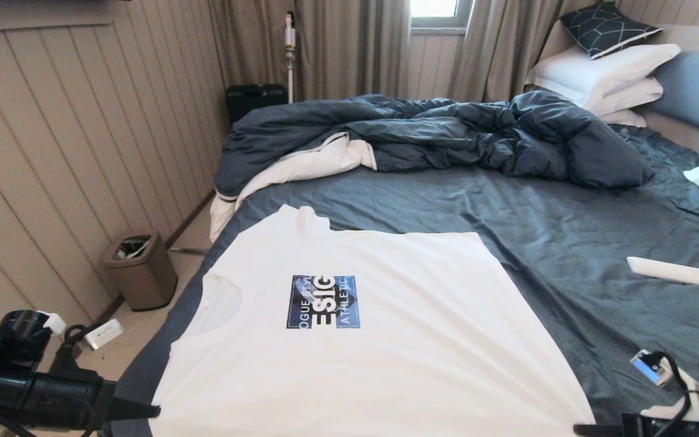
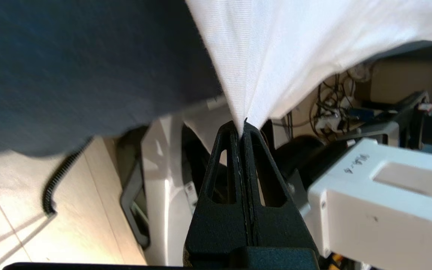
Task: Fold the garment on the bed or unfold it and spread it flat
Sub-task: Fold the white T-shirt
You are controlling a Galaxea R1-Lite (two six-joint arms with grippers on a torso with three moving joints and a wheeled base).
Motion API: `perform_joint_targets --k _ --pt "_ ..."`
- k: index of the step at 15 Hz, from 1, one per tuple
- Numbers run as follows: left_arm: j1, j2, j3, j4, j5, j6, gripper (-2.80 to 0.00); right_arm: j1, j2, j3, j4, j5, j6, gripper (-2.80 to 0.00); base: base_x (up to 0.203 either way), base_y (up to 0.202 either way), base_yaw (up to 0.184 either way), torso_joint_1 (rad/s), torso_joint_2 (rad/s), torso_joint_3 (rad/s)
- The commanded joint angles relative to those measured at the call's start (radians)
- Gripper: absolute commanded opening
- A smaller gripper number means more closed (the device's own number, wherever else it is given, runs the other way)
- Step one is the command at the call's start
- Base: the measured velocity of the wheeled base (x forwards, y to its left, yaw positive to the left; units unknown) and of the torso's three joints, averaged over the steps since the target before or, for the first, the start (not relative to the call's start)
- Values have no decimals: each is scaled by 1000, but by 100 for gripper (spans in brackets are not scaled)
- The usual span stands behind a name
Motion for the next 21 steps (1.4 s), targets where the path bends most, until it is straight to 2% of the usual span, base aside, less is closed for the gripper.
perform_joint_targets --k 1,9,15,21 --pt "-1 -20 23 2 -6 4 -280 0 1 13 -3 5 -6 -280 0 0 0 0 0 0" --pt "-2 -61 109 -1 -9 17 -280 -3 1 83 -6 5 -41 -280 0 0 0 0 0 0" --pt "-1 -97 115 5 -9 36 -280 -18 -29 84 -4 4 -48 -280 0 0 0 0 0 0" --pt "-1 -143 108 70 -3 64 -280 -55 -85 83 5 2 -66 -280 0 0 0 0 0 0"
